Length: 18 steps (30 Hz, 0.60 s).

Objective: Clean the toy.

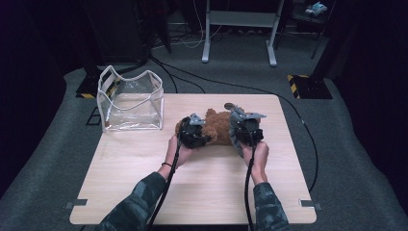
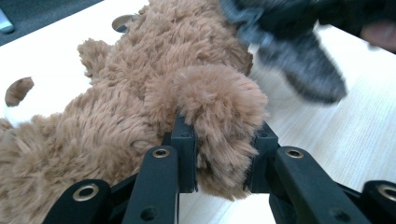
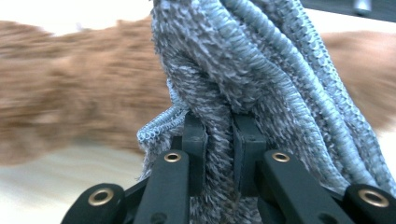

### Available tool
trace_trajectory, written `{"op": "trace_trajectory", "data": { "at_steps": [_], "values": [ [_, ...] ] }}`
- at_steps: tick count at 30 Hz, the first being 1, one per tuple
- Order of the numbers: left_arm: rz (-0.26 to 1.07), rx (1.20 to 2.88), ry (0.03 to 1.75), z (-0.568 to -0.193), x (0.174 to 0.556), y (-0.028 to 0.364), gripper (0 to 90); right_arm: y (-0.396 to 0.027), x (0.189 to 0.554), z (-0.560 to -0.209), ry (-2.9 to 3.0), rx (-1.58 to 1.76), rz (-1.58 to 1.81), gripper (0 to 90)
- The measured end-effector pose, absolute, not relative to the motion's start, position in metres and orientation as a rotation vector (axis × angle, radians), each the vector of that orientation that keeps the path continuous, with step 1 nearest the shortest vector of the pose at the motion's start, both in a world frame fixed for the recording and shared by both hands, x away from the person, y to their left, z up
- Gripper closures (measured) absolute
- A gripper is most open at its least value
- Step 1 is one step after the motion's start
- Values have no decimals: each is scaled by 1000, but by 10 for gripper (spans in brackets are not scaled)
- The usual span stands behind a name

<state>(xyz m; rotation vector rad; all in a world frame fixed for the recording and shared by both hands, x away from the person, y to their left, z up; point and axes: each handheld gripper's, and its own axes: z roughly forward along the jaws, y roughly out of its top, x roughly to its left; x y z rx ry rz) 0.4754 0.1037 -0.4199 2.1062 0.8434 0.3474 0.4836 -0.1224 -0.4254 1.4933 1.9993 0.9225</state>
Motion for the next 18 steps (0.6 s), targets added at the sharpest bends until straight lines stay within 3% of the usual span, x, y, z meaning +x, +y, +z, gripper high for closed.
{"op": "trace_trajectory", "data": {
  "at_steps": [9,18],
  "values": [
    [321,2128,840,-418,481,108,704,-172,480,-410,1843,1588,904,778],
    [312,2130,834,-415,484,105,699,-105,476,-402,2068,1348,1031,775]
  ]
}}
